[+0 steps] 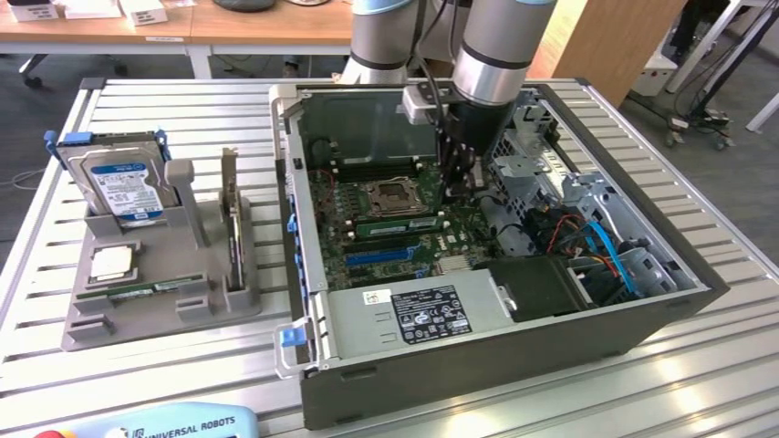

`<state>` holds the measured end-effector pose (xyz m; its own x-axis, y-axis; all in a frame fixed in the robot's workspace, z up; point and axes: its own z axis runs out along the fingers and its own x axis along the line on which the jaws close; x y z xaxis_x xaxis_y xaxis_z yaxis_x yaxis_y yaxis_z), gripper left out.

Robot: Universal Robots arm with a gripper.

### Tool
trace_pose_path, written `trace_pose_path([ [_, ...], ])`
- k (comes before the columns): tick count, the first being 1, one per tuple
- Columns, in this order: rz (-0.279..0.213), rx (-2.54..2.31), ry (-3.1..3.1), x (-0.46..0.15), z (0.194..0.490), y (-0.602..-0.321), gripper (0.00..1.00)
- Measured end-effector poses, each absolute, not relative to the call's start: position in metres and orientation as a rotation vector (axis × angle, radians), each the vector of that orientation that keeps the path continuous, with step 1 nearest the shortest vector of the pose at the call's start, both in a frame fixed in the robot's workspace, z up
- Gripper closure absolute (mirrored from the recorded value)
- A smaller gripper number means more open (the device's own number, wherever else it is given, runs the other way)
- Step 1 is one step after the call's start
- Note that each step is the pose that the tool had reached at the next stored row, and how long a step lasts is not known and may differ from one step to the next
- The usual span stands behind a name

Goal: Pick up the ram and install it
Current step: 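Press down the ram until it locks into place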

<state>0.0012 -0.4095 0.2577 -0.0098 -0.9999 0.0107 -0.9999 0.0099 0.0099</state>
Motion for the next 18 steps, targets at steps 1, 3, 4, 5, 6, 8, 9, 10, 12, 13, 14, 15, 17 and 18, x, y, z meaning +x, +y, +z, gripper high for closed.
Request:
trace_pose_path([
  [1,0.001,2.200,-2.222,0.0012,0.2570,-0.4096,0.90],
  [3,0.001,2.200,-2.222,0.0012,0.2555,-0.4096,0.90],
  [4,0.001,2.200,-2.222,0.0012,0.2548,-0.4096,0.90],
  [5,0.001,2.200,-2.222,0.0012,0.2541,-0.4096,0.90],
  [6,0.001,2.200,-2.222,0.0011,0.2534,-0.4095,0.90],
  [8,0.000,2.200,-2.222,0.0012,0.2523,-0.4096,0.90],
  [9,0.000,2.200,-2.222,0.0011,0.2519,-0.4096,0.90],
  [10,0.000,2.200,-2.222,0.0012,0.2514,-0.4096,0.90],
  [12,0.000,2.200,-2.222,0.0012,0.2503,-0.4096,0.90],
  [13,0.000,2.201,-2.222,0.0012,0.2497,-0.4096,0.90],
  [14,0.000,2.201,-2.222,0.0012,0.2492,-0.4095,0.90],
  [15,0.000,2.200,-2.222,0.0012,0.2492,-0.4096,0.90],
  [17,0.000,2.200,-2.222,0.0012,0.2492,-0.4096,0.90],
  [18,0.000,2.200,-2.222,0.0011,0.2492,-0.4096,0.90],
])
